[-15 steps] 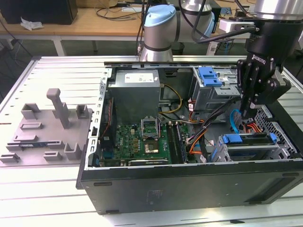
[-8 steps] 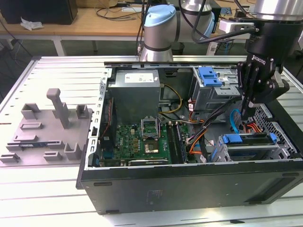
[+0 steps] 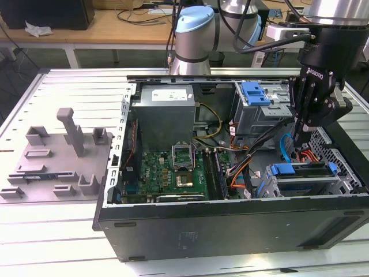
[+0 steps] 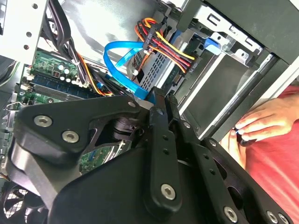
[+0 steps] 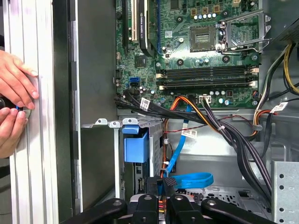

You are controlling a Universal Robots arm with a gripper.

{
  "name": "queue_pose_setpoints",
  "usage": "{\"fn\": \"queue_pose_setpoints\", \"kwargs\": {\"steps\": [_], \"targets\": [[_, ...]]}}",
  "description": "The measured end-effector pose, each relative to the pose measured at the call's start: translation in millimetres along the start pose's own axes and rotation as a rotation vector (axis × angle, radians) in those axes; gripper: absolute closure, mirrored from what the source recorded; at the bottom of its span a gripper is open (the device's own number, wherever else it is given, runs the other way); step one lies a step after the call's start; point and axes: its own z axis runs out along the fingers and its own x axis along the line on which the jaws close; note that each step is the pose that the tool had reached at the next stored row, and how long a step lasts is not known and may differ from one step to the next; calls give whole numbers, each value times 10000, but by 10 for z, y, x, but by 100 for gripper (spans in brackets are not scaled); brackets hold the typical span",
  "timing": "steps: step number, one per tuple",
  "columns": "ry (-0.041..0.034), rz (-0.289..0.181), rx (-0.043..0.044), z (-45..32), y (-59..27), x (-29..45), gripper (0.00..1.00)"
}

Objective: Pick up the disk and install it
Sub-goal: 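Insert the second disk wire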

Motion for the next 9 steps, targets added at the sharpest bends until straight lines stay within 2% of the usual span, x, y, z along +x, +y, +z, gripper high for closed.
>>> {"fn": "queue_pose_setpoints", "kwargs": {"steps": [6,9], "targets": [[2,0,0,0,0,0,84],[-21,1,0,4,-3,10,84]]}}
